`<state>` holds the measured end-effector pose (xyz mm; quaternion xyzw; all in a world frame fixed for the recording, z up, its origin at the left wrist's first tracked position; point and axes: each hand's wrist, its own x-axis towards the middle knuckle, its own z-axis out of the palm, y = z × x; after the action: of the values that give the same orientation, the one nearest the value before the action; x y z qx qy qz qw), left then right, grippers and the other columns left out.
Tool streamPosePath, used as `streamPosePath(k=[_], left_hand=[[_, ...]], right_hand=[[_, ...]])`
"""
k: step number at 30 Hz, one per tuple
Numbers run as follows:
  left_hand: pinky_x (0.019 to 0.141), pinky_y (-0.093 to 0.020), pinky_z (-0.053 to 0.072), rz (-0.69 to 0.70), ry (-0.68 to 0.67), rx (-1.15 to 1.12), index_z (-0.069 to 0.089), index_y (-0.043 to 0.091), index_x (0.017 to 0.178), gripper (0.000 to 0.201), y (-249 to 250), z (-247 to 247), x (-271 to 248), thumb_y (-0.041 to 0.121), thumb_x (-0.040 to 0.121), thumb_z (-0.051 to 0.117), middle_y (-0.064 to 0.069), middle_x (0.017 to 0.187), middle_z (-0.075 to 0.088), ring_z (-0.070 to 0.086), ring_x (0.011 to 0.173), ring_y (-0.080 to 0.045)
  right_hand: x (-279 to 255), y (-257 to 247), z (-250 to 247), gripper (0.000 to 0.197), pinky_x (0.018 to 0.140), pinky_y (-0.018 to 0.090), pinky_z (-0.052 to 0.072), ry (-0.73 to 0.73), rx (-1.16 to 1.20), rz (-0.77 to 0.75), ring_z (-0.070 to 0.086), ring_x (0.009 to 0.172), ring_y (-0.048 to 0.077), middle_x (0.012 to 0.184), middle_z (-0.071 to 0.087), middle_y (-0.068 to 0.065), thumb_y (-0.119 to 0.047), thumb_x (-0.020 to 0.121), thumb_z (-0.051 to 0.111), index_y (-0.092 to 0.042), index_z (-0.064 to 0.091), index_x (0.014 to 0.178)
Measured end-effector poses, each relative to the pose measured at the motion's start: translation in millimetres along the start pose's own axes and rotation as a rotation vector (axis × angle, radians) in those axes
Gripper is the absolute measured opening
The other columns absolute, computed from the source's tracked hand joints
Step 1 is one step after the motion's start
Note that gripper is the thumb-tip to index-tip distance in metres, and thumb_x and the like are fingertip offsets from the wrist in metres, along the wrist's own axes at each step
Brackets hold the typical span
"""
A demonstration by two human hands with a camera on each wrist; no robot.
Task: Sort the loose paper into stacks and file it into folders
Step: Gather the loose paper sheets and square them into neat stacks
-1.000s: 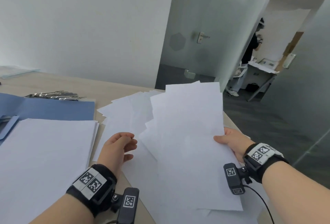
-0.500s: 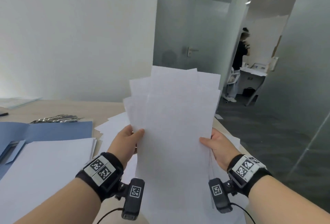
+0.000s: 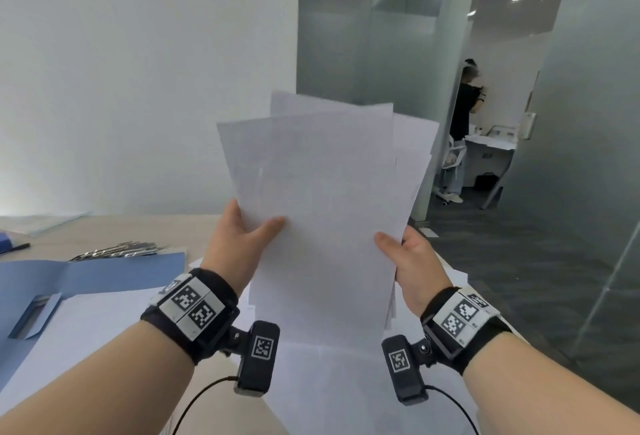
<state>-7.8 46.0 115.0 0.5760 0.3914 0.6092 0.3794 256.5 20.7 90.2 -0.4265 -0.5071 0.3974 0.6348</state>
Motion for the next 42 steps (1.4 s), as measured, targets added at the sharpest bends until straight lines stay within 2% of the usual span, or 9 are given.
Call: streamPosePath(k=[5,7,11,14,20,27,31,35,42], left_hand=[[0.086,-0.042,0.059,-0.137,-0.002,0.064,0.068,0.026,0.106,0.013,-28,3,-17,0.027,0.094,0.07,0.011,0.094,0.078,0.075,0.092,-0.017],[0.086,-0.043,0.059,-0.14,-0.042,0.043,0.066,0.029,0.111,0.022,-30,4,-18,0.03,0.09,0.073,0.009,0.101,0.077,0.074,0.095,-0.017],[0.089,-0.051,0.059,-0.147,-0.054,0.03,0.065,0.033,0.112,0.032,-34,3,-16,0.031,0.08,0.069,0.005,0.105,0.077,0.075,0.095,-0.021],[0.085,-0.048,0.06,-0.117,-0.015,-0.001,0.067,0.027,0.109,0.021,-30,7,-16,0.019,0.09,0.067,0.002,0.1,0.078,0.075,0.092,-0.023],[0.08,-0.045,0.06,-0.037,0.073,-0.127,0.069,0.022,0.103,0.012,-18,4,-8,0.025,0.092,0.071,-0.004,0.098,0.077,0.074,0.091,-0.027],[0.09,-0.052,0.058,-0.205,-0.001,-0.063,0.068,0.024,0.112,0.03,-49,-1,-31,0.024,0.082,0.075,0.001,0.102,0.078,0.075,0.094,-0.023],[0.09,-0.052,0.058,-0.202,-0.025,-0.063,0.07,0.022,0.109,0.021,-46,1,-28,0.017,0.089,0.072,-0.001,0.1,0.078,0.075,0.093,-0.024],[0.087,-0.046,0.058,-0.151,-0.067,-0.126,0.065,0.023,0.119,0.041,-35,0,-23,0.02,0.079,0.074,-0.003,0.109,0.077,0.074,0.099,-0.026],[0.088,-0.046,0.057,-0.114,-0.112,-0.104,0.058,0.025,0.125,0.05,-34,-6,-28,0.025,0.077,0.073,-0.003,0.108,0.077,0.074,0.099,-0.026]], right_hand=[[-15,20,-3,0.038,0.103,0.05,0.051,-0.033,-0.049,0.019,0.07,0.111,0.022,0.117,0.075,0.001,-0.031,0.087,0.077,-0.018,0.069,0.123],[-15,21,-3,0.046,0.103,0.051,0.051,-0.028,0.0,0.028,0.07,0.111,0.024,0.117,0.075,0.003,-0.032,0.083,0.08,-0.016,0.067,0.124],[-12,19,-1,0.034,0.101,0.052,0.052,-0.011,0.027,0.035,0.072,0.107,0.027,0.113,0.076,0.007,-0.02,0.086,0.078,-0.013,0.07,0.118],[-8,14,3,0.026,0.1,0.052,0.053,-0.01,0.006,0.019,0.072,0.106,0.027,0.111,0.077,0.007,-0.019,0.088,0.077,-0.014,0.074,0.113],[-5,2,6,0.038,0.093,0.041,0.056,-0.093,0.012,-0.007,0.072,0.107,0.025,0.113,0.076,0.006,-0.021,0.082,0.078,-0.013,0.07,0.118],[-25,35,1,0.022,0.09,0.039,0.057,-0.097,-0.032,0.107,0.073,0.104,0.027,0.108,0.077,0.008,-0.01,0.089,0.073,-0.01,0.074,0.111],[-19,34,6,0.031,0.096,0.047,0.056,-0.06,-0.055,0.112,0.074,0.1,0.026,0.105,0.078,0.008,-0.024,0.083,0.083,-0.009,0.074,0.109],[-12,17,10,0.028,0.091,0.043,0.057,-0.08,-0.002,0.069,0.074,0.1,0.027,0.105,0.078,0.009,-0.023,0.083,0.08,-0.011,0.075,0.108],[-11,15,9,0.066,0.091,0.043,0.057,-0.098,0.016,0.018,0.073,0.104,0.027,0.11,0.077,0.008,-0.052,0.062,0.091,-0.014,0.073,0.112]])
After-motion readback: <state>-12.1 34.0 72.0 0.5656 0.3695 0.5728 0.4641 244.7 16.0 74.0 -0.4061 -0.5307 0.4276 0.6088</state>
